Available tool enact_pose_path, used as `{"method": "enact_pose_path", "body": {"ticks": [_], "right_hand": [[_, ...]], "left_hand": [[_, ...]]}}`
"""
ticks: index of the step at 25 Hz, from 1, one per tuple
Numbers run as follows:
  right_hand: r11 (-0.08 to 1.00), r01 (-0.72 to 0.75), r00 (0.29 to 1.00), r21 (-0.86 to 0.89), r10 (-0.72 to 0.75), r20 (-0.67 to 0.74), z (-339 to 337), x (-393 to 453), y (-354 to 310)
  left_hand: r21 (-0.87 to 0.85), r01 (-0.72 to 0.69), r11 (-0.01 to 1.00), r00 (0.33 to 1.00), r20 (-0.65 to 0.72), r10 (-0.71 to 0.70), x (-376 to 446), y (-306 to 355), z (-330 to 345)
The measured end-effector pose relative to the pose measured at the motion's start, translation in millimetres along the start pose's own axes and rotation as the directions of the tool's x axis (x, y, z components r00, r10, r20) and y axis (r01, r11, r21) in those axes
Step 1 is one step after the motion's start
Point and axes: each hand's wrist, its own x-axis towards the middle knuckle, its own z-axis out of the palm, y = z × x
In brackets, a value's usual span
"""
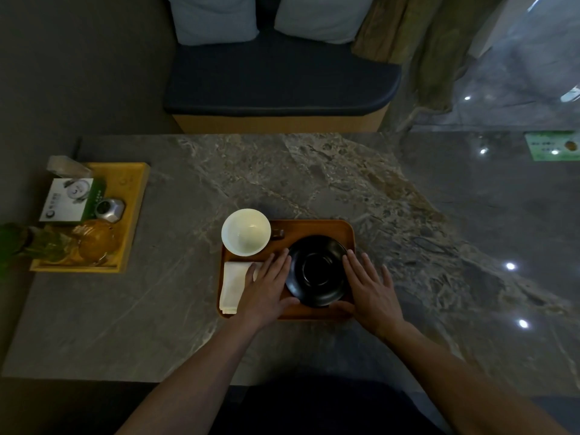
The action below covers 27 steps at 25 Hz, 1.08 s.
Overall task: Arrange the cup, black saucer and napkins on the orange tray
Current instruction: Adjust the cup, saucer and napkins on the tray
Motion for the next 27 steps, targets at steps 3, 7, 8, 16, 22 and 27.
{"method": "enact_pose_path", "body": {"ticks": [3, 7, 8, 16, 22, 27], "right_hand": [[1.0, -0.007, 1.0, 0.013, 0.007, -0.009, 1, -2, -2], [1.0, -0.009, 1.0, 0.019, 0.009, -0.004, 0, -2, -3], [1.0, -0.003, 1.0, 0.023, 0.003, -0.004, -1, -1, -2], [0.998, 0.0, 1.0, 0.059, 0.0, -0.003, -6, 0, -4], [0.999, 0.009, 1.0, 0.047, -0.009, -0.003, -5, 2, -1], [0.999, 0.01, 1.0, 0.035, -0.01, 0.0, -5, 4, -1]], "left_hand": [[0.012, -0.006, 1.0, 1.0, 0.007, 0.006, 1, -1, -1], [0.026, -0.013, 1.0, 1.0, 0.022, 0.013, 1, -3, -3], [0.023, -0.012, 1.0, 1.0, 0.022, 0.012, 1, -3, -3], [-0.001, 0.006, 1.0, 1.0, 0.005, -0.006, 0, -2, -3], [-0.01, 0.013, 1.0, 1.0, 0.006, -0.013, 0, -2, -2], [-0.006, 0.026, 1.0, 1.0, -0.007, -0.026, 0, -1, -2]]}}
